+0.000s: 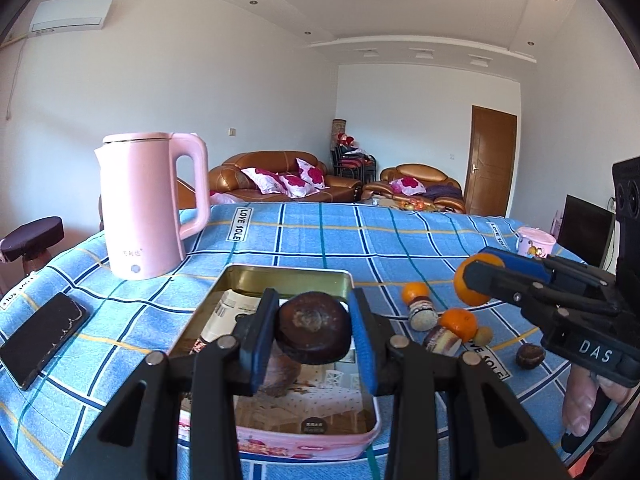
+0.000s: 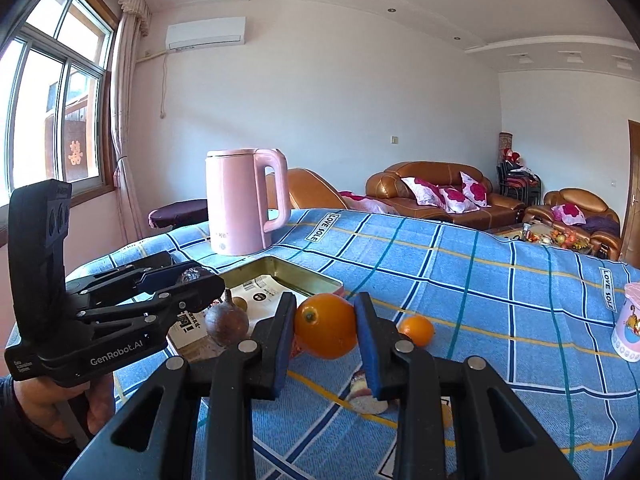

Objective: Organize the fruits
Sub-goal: 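Carry the dark brown fruit and the orange over the pink tin box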

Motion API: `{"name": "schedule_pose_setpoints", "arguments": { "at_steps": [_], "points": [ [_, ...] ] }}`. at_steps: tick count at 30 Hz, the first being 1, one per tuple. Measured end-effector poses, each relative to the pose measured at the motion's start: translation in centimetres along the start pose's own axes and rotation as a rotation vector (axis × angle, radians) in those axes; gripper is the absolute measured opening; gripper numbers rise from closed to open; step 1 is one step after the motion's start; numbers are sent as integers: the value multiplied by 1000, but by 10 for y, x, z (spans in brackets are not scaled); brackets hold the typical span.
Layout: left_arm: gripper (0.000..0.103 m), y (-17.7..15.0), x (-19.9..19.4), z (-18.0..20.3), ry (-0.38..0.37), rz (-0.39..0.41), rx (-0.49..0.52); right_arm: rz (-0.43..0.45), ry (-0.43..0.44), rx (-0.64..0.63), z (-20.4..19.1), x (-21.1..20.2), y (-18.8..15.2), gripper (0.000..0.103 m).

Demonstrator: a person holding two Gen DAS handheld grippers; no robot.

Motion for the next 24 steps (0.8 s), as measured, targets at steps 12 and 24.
{"name": "schedule_pose_setpoints", "arguments": {
  "at_steps": [12, 24],
  "points": [
    [37, -2, 1, -40, 83, -23, -39, -18, 55, -36, -29, 31, 9, 32],
    [37, -9, 7, -59, 116, -63, -68, -48, 80, -48, -46, 55, 9, 32]
  ]
}}
Point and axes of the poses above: each gripper's, at about its wrist camera, not at the fingertips, and x roughly the way its jaws point, z to its right, y to its top, the point moved 9 cm from there along x, roughly the way its jaws point, and after that the axes turned 2 degrees about -x, right-handed, at the moved point
